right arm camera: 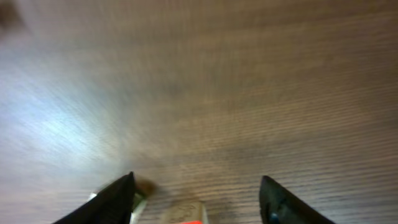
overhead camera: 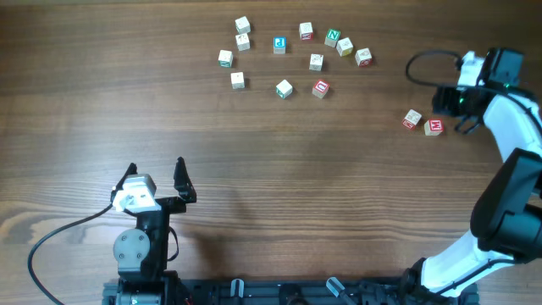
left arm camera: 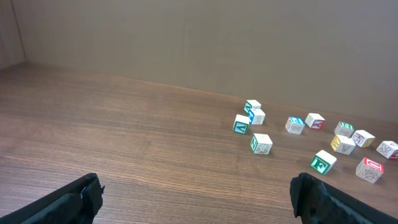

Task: Form a circle

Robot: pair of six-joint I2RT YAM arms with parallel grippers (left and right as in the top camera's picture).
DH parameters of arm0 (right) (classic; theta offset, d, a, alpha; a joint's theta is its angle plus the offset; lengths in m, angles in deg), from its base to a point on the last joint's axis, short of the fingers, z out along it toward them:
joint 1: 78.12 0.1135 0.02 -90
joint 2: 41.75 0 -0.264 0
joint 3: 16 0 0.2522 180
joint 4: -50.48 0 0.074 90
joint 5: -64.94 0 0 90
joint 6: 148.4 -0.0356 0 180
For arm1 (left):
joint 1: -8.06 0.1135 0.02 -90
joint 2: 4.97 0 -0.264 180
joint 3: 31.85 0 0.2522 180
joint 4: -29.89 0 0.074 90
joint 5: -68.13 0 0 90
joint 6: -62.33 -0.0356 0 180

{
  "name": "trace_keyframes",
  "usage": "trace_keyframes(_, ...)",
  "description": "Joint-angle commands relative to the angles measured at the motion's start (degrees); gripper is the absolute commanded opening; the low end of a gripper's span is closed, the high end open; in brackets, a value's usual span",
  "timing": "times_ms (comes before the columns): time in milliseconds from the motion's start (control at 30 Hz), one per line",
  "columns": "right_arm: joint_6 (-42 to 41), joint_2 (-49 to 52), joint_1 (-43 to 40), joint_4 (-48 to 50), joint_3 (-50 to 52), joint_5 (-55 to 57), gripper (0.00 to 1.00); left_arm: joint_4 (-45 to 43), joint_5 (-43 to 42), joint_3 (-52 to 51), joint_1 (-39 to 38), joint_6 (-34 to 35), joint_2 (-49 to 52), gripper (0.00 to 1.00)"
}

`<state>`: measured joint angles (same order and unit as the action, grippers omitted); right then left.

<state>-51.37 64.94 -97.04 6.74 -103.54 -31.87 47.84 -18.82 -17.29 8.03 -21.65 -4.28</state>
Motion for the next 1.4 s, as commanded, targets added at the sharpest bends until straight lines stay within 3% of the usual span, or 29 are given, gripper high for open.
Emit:
trace_keyframes(0,-8.55,-5.86,1.01,-0.31,-6.05,-11.13,0.73,-0.20,-0.68,-0.46,0.37,-1.31,-0.52,1.00)
trace_keyframes(100,-19.30,-6.93,2.56,4.61,-6.10,-28.39,0.76,-0.20,-0.68,-0.46,0.37,-1.31,-0.52,1.00)
trace_keyframes(200,-36.44,-5.77,6.29,10.01,-6.01,-30.51,0.76,-0.20,-0.68,-0.46,0.37,-1.31,-0.52,1.00)
trace_keyframes(233,-37.16,-5.38,7.63,11.41,-6.01,-30.18,0.76,-0.20,-0.66,-0.46,0.37,-1.31,-0.52,1.00)
trace_keyframes(367,-31.26,-2.36,18.14,17.27,-6.03,-24.28,0.80,-0.20,-0.68,-0.46,0.37,-1.31,-0.52,1.00)
trace_keyframes(500,-28.24,0.33,29.35,17.07,-6.03,-10.95,0.81,-0.20,-0.66,-0.46,0.37,-1.31,-0.52,1.00)
trace_keyframes(667,-22.75,4.96,38.12,19.47,-6.03,0.48,0.81,-0.20,-0.68,-0.46,0.37,-1.29,-0.52,1.00)
trace_keyframes(933,-3.52,14.12,39.67,25.55,-6.03,-5.14,0.80,-0.20,-0.68,-0.46,0.37,-1.29,-0.52,1.00)
trace_keyframes(1367,0.17,19.56,42.42,30.75,-6.03,-10.64,0.81,-0.20,-0.68,-0.46,0.37,-1.31,-0.52,1.00)
